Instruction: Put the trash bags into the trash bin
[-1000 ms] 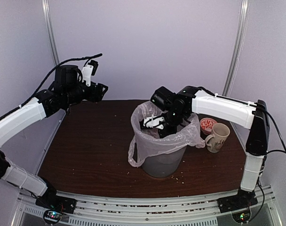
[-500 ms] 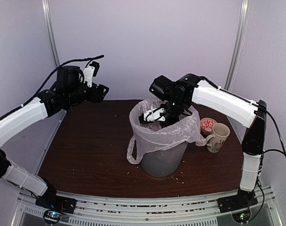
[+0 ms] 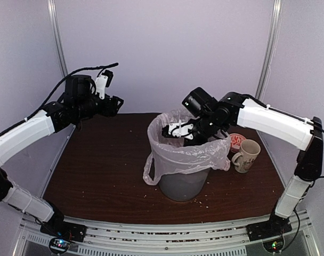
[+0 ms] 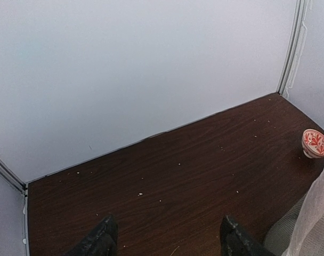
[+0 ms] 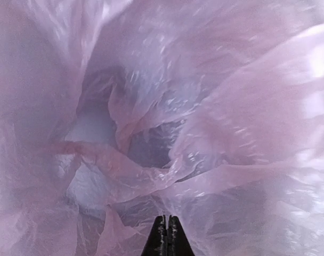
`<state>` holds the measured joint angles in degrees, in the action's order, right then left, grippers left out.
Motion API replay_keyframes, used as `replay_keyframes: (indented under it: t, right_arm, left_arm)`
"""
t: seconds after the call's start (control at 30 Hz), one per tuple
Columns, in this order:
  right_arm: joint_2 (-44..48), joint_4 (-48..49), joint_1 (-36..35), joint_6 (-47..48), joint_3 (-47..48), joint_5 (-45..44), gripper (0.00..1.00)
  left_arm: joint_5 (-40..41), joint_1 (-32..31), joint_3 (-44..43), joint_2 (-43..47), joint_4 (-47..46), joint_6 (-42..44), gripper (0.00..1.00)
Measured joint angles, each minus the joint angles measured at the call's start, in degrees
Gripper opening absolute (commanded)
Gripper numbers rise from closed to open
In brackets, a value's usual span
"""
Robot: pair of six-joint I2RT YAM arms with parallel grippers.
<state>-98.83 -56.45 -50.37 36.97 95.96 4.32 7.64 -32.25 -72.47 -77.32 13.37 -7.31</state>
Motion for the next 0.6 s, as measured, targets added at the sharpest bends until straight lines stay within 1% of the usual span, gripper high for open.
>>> replay_keyframes:
  t: [0.17,0.27,0.5,0.6]
  right_arm:
    - [8.3,11.0,0.0,-4.1,-3.0,1.3,0.00]
    - [11.2,16.2,0.0,-5.7,-5.2,1.3,0.00]
    - [10.9,28.3,0.0,-11.3,-11.9,-0.5,0.00]
    - [10.0,31.7,0.0,-13.5,-12.2,-1.6,0.00]
  left_arm:
    - [0.0,0.0,0.0,-0.2,0.0,0.0,0.67]
    - [-0.1,0.0,0.0,-0.3,0.0,0.0,0.67]
    - [-0.2,0.0,0.0,-0.7,0.0,0.0,0.67]
    - [-0.2,0.0,0.0,-1.3,0.0,0.0,0.67]
